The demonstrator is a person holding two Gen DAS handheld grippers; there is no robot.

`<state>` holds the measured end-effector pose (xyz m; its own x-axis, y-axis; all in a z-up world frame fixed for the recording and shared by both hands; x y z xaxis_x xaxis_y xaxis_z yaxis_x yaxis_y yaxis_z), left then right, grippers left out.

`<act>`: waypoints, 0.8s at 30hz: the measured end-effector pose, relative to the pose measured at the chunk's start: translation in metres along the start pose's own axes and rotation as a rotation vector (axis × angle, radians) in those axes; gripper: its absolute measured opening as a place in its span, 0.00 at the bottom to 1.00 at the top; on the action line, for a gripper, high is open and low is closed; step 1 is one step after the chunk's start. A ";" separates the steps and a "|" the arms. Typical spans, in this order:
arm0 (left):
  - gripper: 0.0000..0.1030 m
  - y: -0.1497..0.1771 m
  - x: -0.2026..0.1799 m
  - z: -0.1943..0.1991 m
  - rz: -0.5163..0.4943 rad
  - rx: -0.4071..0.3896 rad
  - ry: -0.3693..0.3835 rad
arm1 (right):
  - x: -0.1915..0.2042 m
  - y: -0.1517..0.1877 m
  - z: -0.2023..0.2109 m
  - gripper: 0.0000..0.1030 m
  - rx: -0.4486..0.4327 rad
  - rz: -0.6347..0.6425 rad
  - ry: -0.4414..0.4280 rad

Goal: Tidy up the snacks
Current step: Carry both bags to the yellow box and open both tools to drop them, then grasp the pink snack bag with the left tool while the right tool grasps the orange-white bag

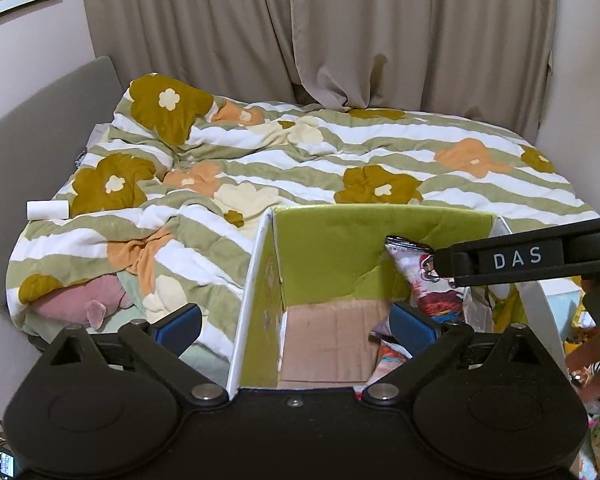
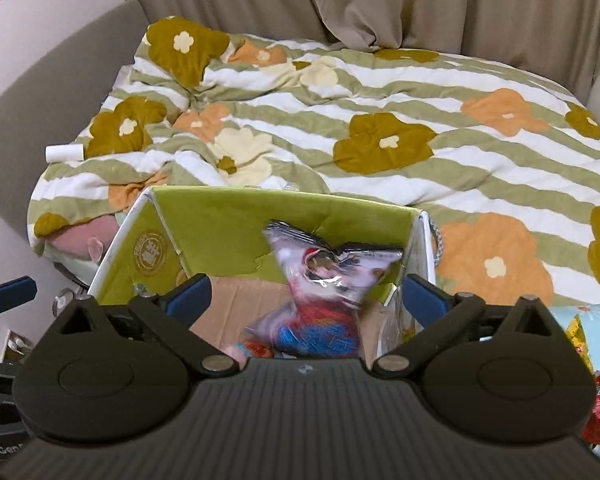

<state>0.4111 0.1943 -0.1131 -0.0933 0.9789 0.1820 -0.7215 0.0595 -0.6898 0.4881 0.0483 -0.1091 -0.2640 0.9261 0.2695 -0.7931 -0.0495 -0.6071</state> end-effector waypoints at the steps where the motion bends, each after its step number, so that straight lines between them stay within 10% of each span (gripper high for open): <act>1: 0.99 0.002 0.000 0.000 -0.002 0.001 0.000 | -0.001 0.001 0.001 1.00 -0.006 0.004 0.003; 24: 0.99 -0.009 -0.006 0.097 -0.023 -0.161 0.083 | -0.004 0.021 0.133 1.00 -0.155 -0.010 0.088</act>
<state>0.3517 0.1691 -0.0397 -0.0162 0.9893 0.1449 -0.6034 0.1059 -0.7904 0.3994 -0.0059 -0.0232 -0.2020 0.9557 0.2142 -0.6994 0.0124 -0.7146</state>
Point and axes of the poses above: each gripper's, at about its wrist camera, not at the fingertips, and z roughly against the way its jaws point, x to its left, y to its underside, the point moved 10 cm from there along -z, roughly the way its jaws point, and after that the axes turned 9 degrees about -y, right-handed, at the moved point
